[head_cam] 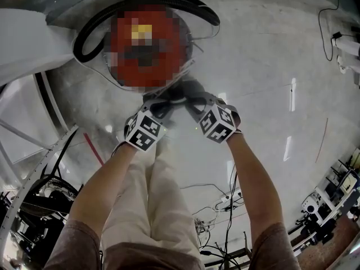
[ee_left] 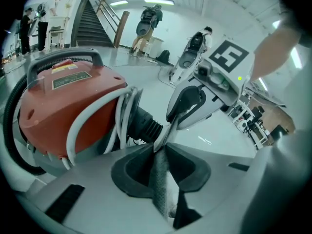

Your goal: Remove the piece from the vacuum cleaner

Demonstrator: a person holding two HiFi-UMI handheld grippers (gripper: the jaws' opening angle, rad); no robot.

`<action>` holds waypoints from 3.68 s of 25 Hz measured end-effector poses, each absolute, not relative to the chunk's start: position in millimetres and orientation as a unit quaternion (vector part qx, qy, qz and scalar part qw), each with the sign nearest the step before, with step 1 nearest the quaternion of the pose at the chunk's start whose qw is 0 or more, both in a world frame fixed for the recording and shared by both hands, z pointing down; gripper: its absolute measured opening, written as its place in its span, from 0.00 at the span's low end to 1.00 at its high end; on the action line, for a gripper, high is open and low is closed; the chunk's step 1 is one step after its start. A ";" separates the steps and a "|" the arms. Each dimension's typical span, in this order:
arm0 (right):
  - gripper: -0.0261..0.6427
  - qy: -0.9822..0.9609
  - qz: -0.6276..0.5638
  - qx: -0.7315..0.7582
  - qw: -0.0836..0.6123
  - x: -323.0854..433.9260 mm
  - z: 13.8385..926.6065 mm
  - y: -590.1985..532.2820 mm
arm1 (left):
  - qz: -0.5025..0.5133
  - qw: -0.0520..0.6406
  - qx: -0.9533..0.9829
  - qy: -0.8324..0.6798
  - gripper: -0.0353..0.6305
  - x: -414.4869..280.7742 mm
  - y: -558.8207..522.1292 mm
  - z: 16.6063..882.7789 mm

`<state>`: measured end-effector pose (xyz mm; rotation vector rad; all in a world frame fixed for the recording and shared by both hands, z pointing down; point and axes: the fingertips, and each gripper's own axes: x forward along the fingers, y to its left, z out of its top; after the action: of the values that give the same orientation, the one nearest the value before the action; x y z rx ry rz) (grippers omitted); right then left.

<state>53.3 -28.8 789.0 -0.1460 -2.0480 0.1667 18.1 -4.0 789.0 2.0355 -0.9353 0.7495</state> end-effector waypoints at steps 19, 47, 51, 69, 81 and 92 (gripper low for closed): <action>0.14 -0.856 0.122 -0.007 0.502 57.4 787.7 -14.3 | 0.305 0.381 0.792 -0.367 0.16 19.1 9.0 785.0; 0.13 -0.854 0.187 0.085 0.477 80.6 694.1 32.2 | 0.338 0.331 0.840 -0.266 0.15 36.8 40.2 690.1; 0.13 -0.864 0.174 0.129 0.454 84.7 622.1 19.8 | 0.332 0.306 0.855 -0.256 0.15 40.3 26.4 620.2; 0.13 -0.898 0.111 0.252 0.344 84.7 339.1 14.8 | 0.313 0.170 0.907 -0.224 0.16 39.8 11.6 334.7; 0.13 -0.908 0.099 0.277 0.299 55.8 261.2 27.3 | 0.293 0.132 0.918 -0.231 0.16 10.5 21.2 258.6; 0.13 -0.902 0.113 0.309 0.278 71.9 243.9 40.7 | 0.256 0.123 0.928 -0.240 0.17 27.2 29.8 244.1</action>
<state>71.9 40.7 243.9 0.8297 -2.4223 0.3021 27.2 29.8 244.1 2.7083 -0.6999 0.7476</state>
